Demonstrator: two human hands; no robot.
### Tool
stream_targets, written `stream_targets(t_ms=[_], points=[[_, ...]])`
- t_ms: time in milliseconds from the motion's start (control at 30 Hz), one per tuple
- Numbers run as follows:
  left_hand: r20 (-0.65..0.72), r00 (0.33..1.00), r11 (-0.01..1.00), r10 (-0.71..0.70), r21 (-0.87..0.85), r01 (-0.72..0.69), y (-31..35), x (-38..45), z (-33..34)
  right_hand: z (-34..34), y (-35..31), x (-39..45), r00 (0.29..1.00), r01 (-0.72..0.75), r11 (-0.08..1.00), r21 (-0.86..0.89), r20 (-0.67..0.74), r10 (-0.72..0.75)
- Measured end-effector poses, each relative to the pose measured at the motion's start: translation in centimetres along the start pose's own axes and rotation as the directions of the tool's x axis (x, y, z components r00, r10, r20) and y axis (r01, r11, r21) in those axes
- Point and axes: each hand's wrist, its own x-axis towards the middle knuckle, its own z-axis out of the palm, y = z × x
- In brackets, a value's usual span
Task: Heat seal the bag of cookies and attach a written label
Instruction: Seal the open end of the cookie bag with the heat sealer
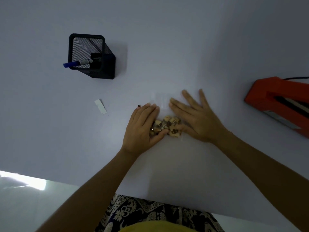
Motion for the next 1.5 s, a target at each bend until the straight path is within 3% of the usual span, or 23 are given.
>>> stream_targets(t_ms=[133,267,333,433,500,600,767,900,1000,1167,1333,1500], points=[[0.010,1.000,1.000,-0.012,-0.005,0.012,0.2,0.0,0.0,-0.4,2.3,-1.1,0.998,-0.060,0.997,-0.056,0.011,0.061],[0.009,1.000,0.999,-0.011,-0.035,0.011,0.1,0.0,0.1,-0.8,1.1,-0.7,0.988,-0.119,0.993,-0.001,-0.103,0.118],[0.005,1.000,0.999,-0.009,-0.049,0.010,0.0,0.0,0.2,-1.0,0.0,0.4,0.990,-0.061,0.998,0.019,-0.128,0.063],[-0.004,1.000,0.999,-0.007,-0.048,0.006,-0.1,0.0,0.3,-0.8,-0.6,2.0,0.995,0.085,0.996,-0.026,-0.049,-0.086],[-0.004,1.000,0.999,-0.009,-0.049,0.009,-0.1,-0.1,0.3,-0.9,0.6,2.4,0.995,0.103,0.993,-0.054,-0.006,-0.104],[-0.007,1.000,0.999,-0.009,-0.046,0.009,-0.1,-0.1,0.3,-1.1,2.5,2.1,0.998,0.066,0.995,-0.075,0.013,-0.066],[-0.032,0.999,0.998,-0.001,-0.056,-0.001,-0.1,0.0,0.5,-1.2,1.6,2.5,0.997,-0.041,0.999,-0.008,-0.070,0.041],[-0.033,0.999,0.998,0.010,-0.054,-0.011,0.0,0.0,0.4,-1.3,0.6,4.5,0.992,0.126,0.990,-0.064,0.001,-0.127],[-0.043,0.999,0.999,0.008,-0.049,-0.010,0.0,-0.1,0.4,-1.3,1.5,5.3,0.982,0.179,0.976,-0.125,0.082,-0.169],[-0.033,0.999,0.998,0.004,-0.060,-0.006,-0.1,-0.1,0.5,-1.7,1.4,5.9,0.999,-0.032,0.999,-0.025,0.000,0.032],[-0.038,0.999,0.998,-0.003,-0.069,0.001,0.0,-0.1,0.4,-1.3,-0.5,6.3,0.996,0.071,0.995,-0.070,0.062,-0.066],[-0.044,0.999,0.998,-0.011,-0.066,0.008,0.0,-0.1,0.4,-1.9,0.8,5.1,0.991,-0.129,0.992,-0.014,0.030,0.129]])
